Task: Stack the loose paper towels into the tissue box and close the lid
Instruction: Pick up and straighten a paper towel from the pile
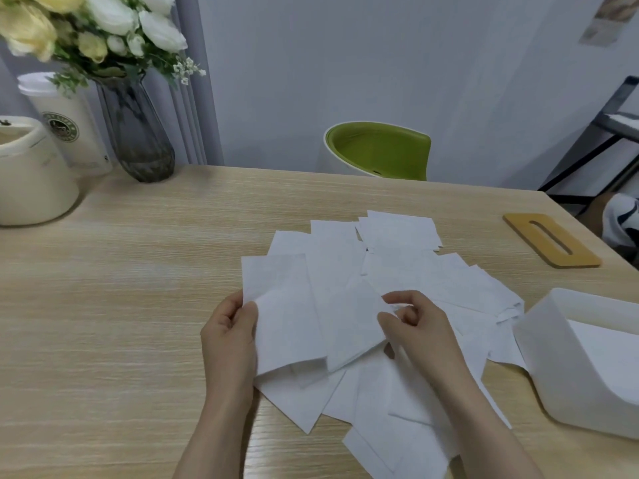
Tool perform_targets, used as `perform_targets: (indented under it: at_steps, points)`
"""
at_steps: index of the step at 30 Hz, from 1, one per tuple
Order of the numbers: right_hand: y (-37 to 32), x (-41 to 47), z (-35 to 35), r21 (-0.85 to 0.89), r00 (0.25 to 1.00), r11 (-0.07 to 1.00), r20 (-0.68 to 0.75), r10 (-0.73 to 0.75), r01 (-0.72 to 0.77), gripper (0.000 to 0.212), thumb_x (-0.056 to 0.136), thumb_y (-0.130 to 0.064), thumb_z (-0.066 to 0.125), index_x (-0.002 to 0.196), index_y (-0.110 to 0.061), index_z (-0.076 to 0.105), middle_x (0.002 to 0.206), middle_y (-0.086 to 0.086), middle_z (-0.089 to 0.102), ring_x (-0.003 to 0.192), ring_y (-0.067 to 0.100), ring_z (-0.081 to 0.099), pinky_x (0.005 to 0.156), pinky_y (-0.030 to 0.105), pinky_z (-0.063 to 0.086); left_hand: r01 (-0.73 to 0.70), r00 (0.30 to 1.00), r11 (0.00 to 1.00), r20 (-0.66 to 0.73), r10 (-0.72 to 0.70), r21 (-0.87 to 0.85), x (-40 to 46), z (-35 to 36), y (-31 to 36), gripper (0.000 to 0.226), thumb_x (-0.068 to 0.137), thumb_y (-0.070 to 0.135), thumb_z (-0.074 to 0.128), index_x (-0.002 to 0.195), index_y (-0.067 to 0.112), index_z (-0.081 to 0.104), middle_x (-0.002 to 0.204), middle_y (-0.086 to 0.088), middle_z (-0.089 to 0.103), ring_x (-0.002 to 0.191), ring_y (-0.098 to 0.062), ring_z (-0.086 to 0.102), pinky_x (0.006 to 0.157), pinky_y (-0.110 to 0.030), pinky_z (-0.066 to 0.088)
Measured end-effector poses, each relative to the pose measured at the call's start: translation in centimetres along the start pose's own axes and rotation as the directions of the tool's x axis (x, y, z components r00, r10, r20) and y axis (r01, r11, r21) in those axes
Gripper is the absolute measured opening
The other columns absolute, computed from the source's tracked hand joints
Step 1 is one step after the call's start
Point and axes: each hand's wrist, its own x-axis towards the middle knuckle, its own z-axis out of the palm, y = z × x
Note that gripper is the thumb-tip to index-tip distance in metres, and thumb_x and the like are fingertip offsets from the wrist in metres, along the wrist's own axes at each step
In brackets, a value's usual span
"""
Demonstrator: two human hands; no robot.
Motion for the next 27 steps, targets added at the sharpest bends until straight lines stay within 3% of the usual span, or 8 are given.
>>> perform_targets:
  at_steps: [3,6,10,14,18,22,27]
  points:
    - [1.0,-1.2,-1.4,-0.008,0.997,1.000,-0.078,0.007,-0.007,0.018,0.083,-0.009,0.065,0.090,-0.025,0.063,0.050,-0.017,0.052,0.049,0.000,0.048,0.054,0.017,0.038,-0.010,0.999,1.000,0.039,0.010,0.014,-0.4,0.5,0.4,0.037,0.093,0.005,0.054,0.082,0.034,0.075,0.079,0.007,0.074,0.066,-0.006,0.065,0.060,-0.026,0.047]
    - [1.6,-1.9,-2.5,-0.042,0.991,0.999,-0.137,0.010,-0.016,0.016,0.083,-0.008,0.066,0.080,-0.024,0.066,0.059,-0.016,0.059,0.061,0.009,0.054,0.061,0.024,0.041,0.020,0.996,1.000,0.086,-0.021,0.017,-1.0,1.2,0.4,0.035,0.093,0.006,0.054,0.083,0.031,0.075,0.081,0.003,0.075,0.068,-0.011,0.065,0.059,-0.026,0.048]
    - [1.6,-1.9,-4.1,-0.128,0.993,0.992,-0.115,-0.030,0.015,0.015,0.087,-0.012,0.062,0.077,-0.023,0.068,0.073,-0.002,0.066,0.075,0.020,0.061,0.069,0.033,0.043,0.069,0.986,0.997,0.153,-0.071,0.016,-1.9,2.5,0.2,0.032,0.094,0.004,0.053,0.085,0.026,0.075,0.083,0.001,0.076,0.070,-0.011,0.068,0.061,-0.027,0.050]
    - [1.0,-0.3,-6.8,-0.239,0.999,0.970,0.002,-0.050,0.049,0.022,0.089,-0.007,0.058,0.072,-0.019,0.066,0.063,-0.001,0.057,0.061,0.012,0.048,0.062,0.030,0.035,0.089,0.974,0.995,0.208,-0.096,0.039,-2.4,3.4,-0.2,0.028,0.093,0.004,0.053,0.094,0.022,0.074,0.088,0.000,0.076,0.076,-0.014,0.070,0.068,-0.031,0.051]
    - [0.4,1.7,-8.9,-0.325,0.962,0.946,0.259,0.089,0.000,0.024,0.092,-0.005,0.058,0.073,-0.017,0.067,0.064,0.003,0.053,0.060,0.016,0.044,0.059,0.026,0.036,0.092,0.963,0.993,0.248,-0.107,0.071,-2.7,3.8,-0.6,0.028,0.093,0.003,0.053,0.094,0.023,0.073,0.086,0.005,0.076,0.075,-0.007,0.069,0.066,-0.026,0.050]
    - [0.6,1.9,-8.6,-0.177,0.984,0.979,0.130,0.125,-0.101,0.002,0.088,-0.017,0.067,0.088,-0.016,0.068,0.047,-0.002,0.049,0.042,0.015,0.047,0.042,0.015,0.034,0.094,0.959,0.992,0.259,-0.113,0.085,-2.7,3.7,-1.1,0.029,0.094,0.004,0.053,0.093,0.025,0.073,0.088,0.005,0.076,0.077,-0.008,0.069,0.068,-0.027,0.050]
    - [2.0,-1.3,-7.0,-0.024,0.985,0.987,0.060,0.161,-0.160,0.018,0.089,-0.024,0.066,0.106,-0.026,0.063,0.041,0.003,0.047,0.033,0.012,0.038,0.039,0.015,0.032,0.123,0.958,0.991,0.256,-0.131,0.048,-2.4,3.4,-1.3,0.035,0.094,0.006,0.054,0.088,0.033,0.075,0.089,-0.002,0.076,0.077,-0.016,0.068,0.074,-0.039,0.050]
